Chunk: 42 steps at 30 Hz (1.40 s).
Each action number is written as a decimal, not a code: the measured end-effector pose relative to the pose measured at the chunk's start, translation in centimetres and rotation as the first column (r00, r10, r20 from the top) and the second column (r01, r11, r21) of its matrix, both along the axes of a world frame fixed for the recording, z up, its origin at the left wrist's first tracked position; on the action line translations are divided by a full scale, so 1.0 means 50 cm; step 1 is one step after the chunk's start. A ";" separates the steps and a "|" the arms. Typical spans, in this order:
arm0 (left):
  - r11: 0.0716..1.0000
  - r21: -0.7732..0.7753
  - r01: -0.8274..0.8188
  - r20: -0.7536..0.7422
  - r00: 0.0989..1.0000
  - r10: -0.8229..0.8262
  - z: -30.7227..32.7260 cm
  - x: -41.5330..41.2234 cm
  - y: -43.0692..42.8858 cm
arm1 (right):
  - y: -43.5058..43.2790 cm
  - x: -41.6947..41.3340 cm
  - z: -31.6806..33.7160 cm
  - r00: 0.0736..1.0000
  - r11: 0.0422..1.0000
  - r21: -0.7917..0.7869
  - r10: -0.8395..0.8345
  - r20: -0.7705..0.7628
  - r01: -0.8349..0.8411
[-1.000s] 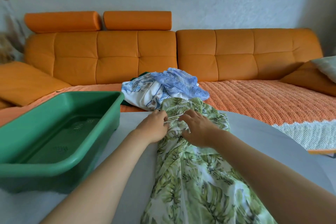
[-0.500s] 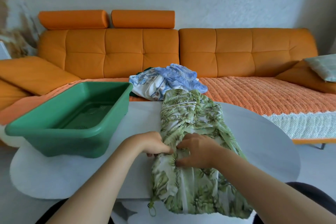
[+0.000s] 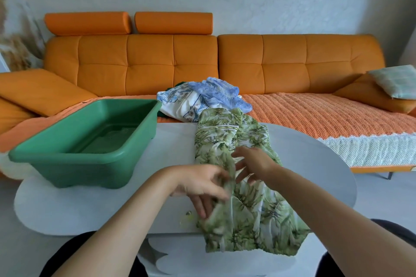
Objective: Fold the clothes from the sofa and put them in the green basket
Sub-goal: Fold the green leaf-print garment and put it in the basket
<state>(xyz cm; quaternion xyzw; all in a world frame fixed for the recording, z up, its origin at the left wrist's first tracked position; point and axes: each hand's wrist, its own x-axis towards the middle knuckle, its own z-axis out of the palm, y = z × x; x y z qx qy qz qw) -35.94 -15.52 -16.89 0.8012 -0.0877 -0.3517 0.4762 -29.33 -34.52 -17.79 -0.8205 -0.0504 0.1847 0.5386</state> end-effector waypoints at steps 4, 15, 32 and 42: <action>0.962 -0.031 0.272 -0.282 0.921 -0.269 -0.012 0.004 -0.010 | -0.003 -0.014 -0.018 0.994 0.959 -0.262 0.107 -0.019 -0.108; 0.917 0.115 -0.382 0.779 0.608 0.155 -0.065 0.090 0.010 | -0.020 0.001 -0.039 0.950 0.747 -0.661 0.154 0.272 0.068; 0.903 0.363 -0.229 0.667 0.740 -0.080 -0.075 0.017 0.011 | -0.033 -0.104 -0.016 0.629 0.561 -0.703 0.749 0.206 -0.437; 0.859 0.502 -0.101 0.650 0.699 -0.297 -0.109 -0.075 0.011 | -0.029 -0.128 -0.033 0.543 0.408 -0.850 0.820 0.180 -0.334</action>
